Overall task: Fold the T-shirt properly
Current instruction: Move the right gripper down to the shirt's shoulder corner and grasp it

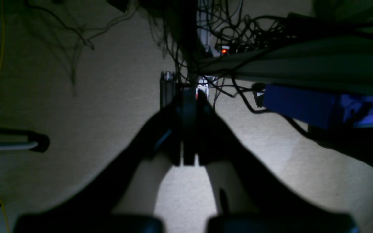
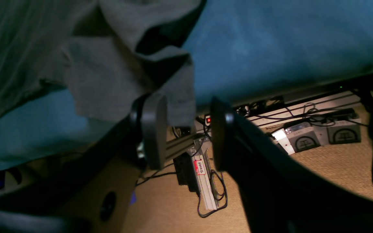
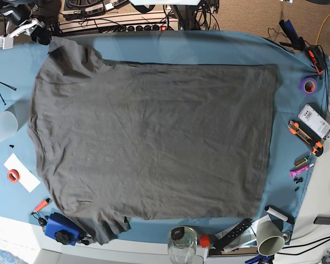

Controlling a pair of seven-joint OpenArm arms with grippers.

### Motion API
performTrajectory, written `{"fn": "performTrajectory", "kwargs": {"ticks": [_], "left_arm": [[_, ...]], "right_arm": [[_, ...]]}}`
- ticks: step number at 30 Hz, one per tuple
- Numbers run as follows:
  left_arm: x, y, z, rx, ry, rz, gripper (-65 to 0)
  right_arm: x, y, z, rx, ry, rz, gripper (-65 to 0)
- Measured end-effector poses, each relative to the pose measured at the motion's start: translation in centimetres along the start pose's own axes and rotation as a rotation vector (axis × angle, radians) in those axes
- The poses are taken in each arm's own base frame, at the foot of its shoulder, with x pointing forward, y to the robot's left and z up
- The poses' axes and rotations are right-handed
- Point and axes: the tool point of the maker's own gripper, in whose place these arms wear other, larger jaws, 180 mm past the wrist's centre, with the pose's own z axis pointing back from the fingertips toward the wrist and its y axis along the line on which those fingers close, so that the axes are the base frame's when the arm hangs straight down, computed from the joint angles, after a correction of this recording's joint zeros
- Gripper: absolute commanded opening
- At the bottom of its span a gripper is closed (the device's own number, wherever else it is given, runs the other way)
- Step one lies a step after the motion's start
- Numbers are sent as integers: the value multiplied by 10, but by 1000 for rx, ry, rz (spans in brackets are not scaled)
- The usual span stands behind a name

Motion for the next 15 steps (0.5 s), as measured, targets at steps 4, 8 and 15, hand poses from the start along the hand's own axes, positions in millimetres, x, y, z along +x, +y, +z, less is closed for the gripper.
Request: {"fn": "performTrajectory", "kwargs": {"ticks": [4, 8, 15], "left_arm": [[0, 0, 0, 0, 0, 0, -650], [2, 0, -1, 0, -5, -1, -650], [4, 0, -2, -1, -10, -4, -650]], "right_arm": [[2, -4, -1, -21, -8, 12, -424], [7, -6, -3, -35, -26, 26, -425], [7, -6, -3, -35, -27, 24, -425]]}}
